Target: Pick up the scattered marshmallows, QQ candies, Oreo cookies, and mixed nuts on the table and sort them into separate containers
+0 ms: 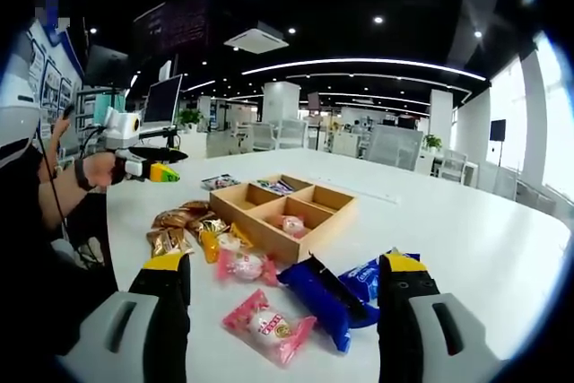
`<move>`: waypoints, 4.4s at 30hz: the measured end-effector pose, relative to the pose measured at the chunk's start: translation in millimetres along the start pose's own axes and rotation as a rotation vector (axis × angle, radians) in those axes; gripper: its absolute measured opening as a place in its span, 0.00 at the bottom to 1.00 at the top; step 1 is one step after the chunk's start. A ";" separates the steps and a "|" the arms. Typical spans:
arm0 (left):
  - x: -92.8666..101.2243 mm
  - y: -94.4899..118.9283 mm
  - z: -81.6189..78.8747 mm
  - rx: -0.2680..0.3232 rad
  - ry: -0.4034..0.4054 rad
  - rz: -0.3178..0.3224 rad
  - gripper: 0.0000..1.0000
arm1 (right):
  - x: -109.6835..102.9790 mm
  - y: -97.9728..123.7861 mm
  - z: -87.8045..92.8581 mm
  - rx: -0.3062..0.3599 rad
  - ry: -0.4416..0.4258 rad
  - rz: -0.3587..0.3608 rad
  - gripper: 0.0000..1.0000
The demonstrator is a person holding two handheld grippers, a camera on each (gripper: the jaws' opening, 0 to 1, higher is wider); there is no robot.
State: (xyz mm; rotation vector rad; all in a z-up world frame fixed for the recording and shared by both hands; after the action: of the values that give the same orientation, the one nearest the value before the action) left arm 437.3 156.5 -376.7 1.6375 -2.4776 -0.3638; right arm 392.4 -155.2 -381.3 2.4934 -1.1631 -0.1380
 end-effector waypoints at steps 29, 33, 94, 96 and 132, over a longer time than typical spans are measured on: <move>7.1 0.9 1.0 0.000 0.018 0.025 0.91 | -25.7 -12.5 29.1 -0.102 0.059 -0.111 0.51; 7.9 1.1 1.2 0.002 0.026 0.028 0.91 | -29.0 -15.2 35.0 -0.120 0.067 -0.126 0.48; 19.0 13.9 -3.0 0.036 0.092 0.080 0.88 | -14.3 -24.7 69.8 -0.265 0.100 -0.098 0.14; 18.8 14.1 -2.1 0.034 0.088 0.079 0.88 | -11.9 -23.8 69.9 -0.272 0.104 -0.087 0.14; 9.6 17.8 -2.0 0.027 0.073 0.036 0.97 | -3.7 -5.5 20.6 -0.091 0.067 -0.059 0.13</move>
State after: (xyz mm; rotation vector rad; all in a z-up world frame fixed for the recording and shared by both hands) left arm 418.4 154.1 -369.8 1.5842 -2.4654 -0.2618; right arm 388.9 -155.4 -402.7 2.4340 -1.0340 -0.1197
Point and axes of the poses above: the point that each gripper's makers call its tool centre point, and the gripper's own axes: y roughly backward along the fingers, x roughly to its right, z roughly out of its underside, the point moved 1 cm from there along y, roughly backward along the fingers, and after that the axes turned 7 degrees about -x, right-handed, at the moved point
